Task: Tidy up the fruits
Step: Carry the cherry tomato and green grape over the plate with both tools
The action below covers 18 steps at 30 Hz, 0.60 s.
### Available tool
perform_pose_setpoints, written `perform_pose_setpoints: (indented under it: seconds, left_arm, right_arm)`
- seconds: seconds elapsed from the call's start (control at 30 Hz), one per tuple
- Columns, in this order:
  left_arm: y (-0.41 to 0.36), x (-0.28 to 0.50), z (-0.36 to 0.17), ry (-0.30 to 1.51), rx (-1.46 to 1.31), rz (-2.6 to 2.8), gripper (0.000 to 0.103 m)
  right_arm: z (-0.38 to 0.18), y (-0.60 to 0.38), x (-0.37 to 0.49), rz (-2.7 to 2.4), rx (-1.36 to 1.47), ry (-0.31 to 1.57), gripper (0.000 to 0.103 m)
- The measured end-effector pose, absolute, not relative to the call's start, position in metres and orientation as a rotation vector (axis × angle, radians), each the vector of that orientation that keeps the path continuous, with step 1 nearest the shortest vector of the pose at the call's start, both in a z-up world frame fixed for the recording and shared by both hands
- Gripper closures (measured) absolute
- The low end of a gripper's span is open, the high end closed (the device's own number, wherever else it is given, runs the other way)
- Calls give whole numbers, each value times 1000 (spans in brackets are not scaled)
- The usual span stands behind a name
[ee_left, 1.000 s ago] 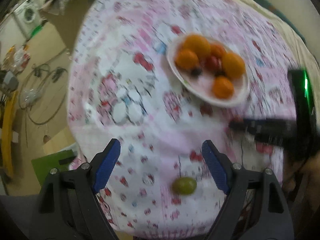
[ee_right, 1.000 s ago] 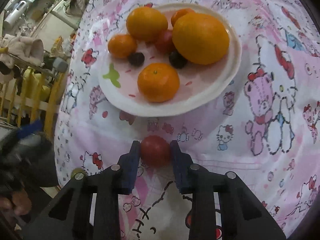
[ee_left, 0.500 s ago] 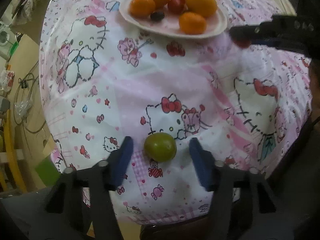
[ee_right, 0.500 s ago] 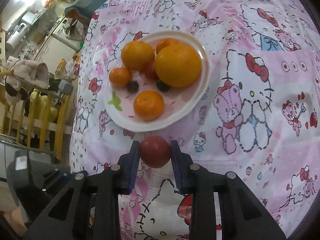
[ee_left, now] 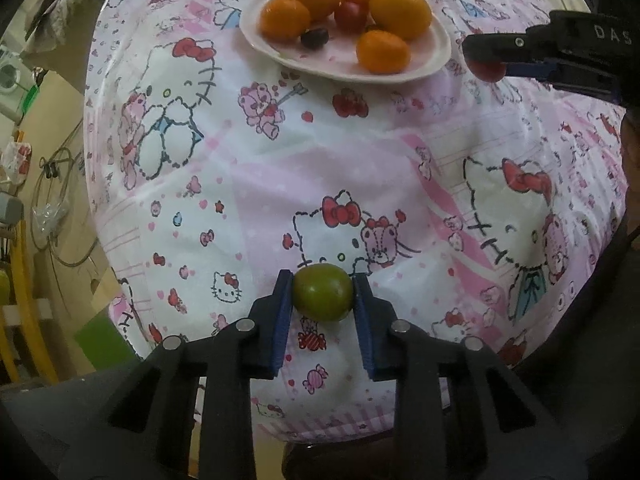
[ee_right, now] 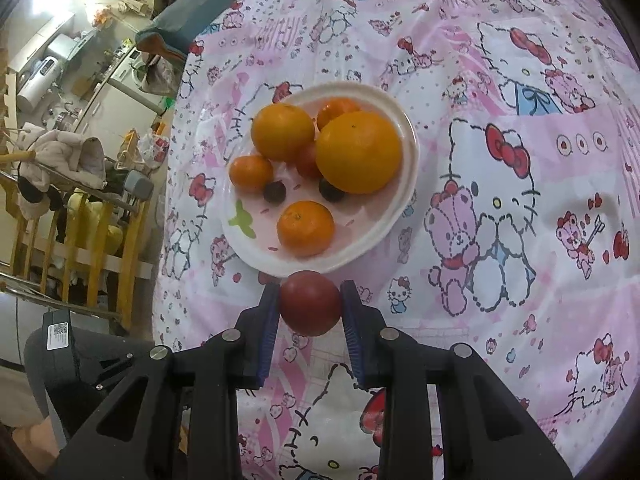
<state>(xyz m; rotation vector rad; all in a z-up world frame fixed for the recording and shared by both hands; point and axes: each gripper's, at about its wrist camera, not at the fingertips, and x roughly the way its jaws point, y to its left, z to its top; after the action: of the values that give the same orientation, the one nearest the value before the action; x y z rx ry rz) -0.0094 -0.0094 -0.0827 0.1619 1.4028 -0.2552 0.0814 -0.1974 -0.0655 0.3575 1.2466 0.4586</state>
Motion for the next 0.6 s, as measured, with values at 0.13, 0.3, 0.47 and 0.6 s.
perform_pose_setpoints:
  seconds: [0.13, 0.3, 0.47, 0.6]
  left_arm:
    - [-8, -6, -66, 1371, 164, -255, 77]
    - [-13, 5, -46, 1333, 146, -239, 77]
    - [-20, 18, -29, 1289, 137, -232, 77]
    - [-24, 35, -15, 1237, 112, -218, 77]
  right_arm:
    - [-59, -199, 80, 475, 366, 1229, 71]
    - [-49, -205, 80, 486, 387, 1200, 71]
    - [-38, -216, 83, 484, 418, 1165, 71]
    - [-29, -226, 85, 477, 445, 1135, 71]
